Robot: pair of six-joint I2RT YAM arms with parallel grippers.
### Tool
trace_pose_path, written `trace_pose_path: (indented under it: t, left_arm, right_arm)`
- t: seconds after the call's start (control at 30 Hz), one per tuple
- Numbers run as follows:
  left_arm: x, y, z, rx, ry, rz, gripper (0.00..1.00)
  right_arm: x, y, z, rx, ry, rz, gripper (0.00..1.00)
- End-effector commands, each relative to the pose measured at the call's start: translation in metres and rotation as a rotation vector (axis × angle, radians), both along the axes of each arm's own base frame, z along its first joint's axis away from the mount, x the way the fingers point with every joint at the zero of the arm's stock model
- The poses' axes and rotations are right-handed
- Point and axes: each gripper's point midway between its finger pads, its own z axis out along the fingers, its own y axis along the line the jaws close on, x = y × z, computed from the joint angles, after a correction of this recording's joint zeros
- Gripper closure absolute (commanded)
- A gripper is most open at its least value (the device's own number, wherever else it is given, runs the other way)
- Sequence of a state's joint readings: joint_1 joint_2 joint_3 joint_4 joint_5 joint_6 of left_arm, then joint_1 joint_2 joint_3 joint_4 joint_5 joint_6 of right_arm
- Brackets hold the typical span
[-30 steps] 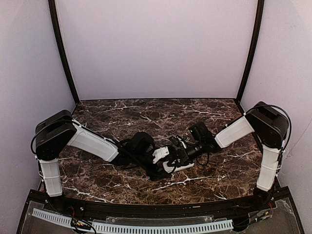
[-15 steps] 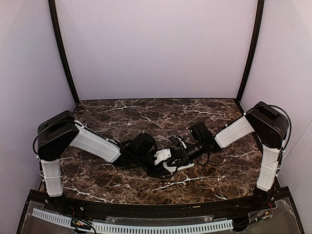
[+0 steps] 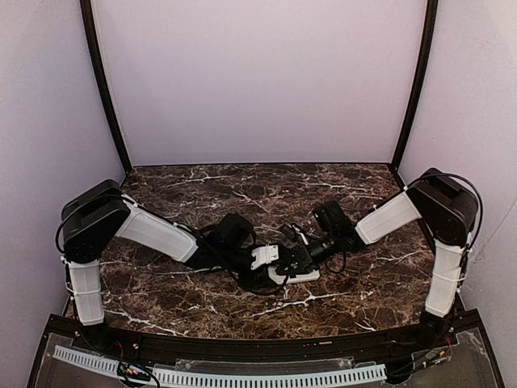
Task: Load the batteries into the remote control
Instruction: Press the battery cover onto the remote control.
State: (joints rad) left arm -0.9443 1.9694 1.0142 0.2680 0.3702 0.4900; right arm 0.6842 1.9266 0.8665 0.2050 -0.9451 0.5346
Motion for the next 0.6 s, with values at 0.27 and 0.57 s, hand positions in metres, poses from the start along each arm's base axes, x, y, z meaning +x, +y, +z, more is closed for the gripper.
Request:
trace_pose_path:
  t: [0.27,0.57]
  left_arm:
    - [-0.003,-0.002,-0.001,0.026,0.023,-0.074,0.61]
    - [-0.002,-0.003,-0.002,0.036,0.025,-0.079,0.61]
  right_arm:
    - [0.006,0.003,0.012,0.019,-0.006,-0.007,0.81]
    - [0.009,0.012,0.023,0.06,-0.007,-0.001,0.82]
